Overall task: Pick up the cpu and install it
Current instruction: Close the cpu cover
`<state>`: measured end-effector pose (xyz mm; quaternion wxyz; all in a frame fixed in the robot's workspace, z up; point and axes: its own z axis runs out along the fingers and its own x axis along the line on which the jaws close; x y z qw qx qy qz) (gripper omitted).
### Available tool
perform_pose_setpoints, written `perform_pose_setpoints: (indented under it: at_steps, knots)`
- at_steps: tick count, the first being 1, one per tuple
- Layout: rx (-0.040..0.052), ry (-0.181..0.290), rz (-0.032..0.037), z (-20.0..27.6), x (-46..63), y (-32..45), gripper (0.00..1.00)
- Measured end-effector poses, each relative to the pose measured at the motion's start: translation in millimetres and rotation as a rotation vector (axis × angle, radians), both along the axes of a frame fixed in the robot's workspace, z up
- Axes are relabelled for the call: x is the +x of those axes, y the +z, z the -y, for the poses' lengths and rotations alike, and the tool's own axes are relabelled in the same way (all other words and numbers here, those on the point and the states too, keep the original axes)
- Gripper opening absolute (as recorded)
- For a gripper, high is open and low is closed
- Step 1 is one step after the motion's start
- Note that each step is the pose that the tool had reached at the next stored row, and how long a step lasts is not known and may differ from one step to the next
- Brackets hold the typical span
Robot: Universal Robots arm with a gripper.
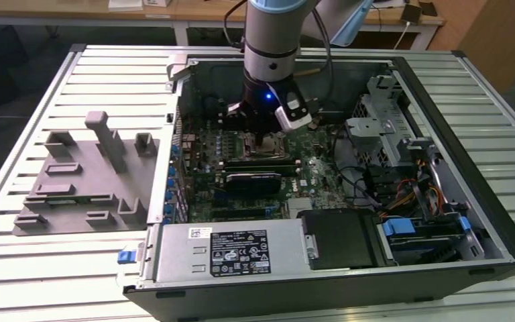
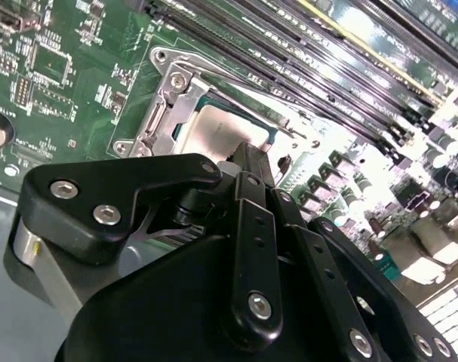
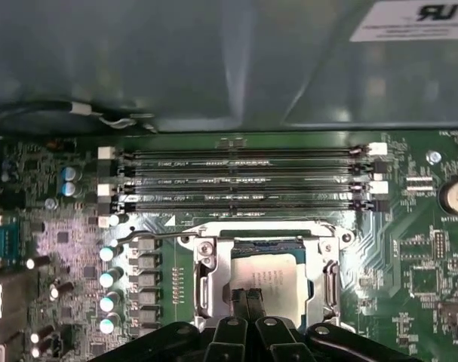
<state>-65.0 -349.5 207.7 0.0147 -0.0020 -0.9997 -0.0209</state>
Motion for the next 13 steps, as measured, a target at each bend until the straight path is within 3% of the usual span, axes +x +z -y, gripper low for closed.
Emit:
perform_pose_setpoints:
  at_steps: [6, 13]
  knots:
    - [0.0022, 0.027, 0.0032, -0.2, -2.4, -0.1, 0.11]
    - [0.0131, 0.035, 0.0043, -0.9, -9.3, -0.3, 0.11]
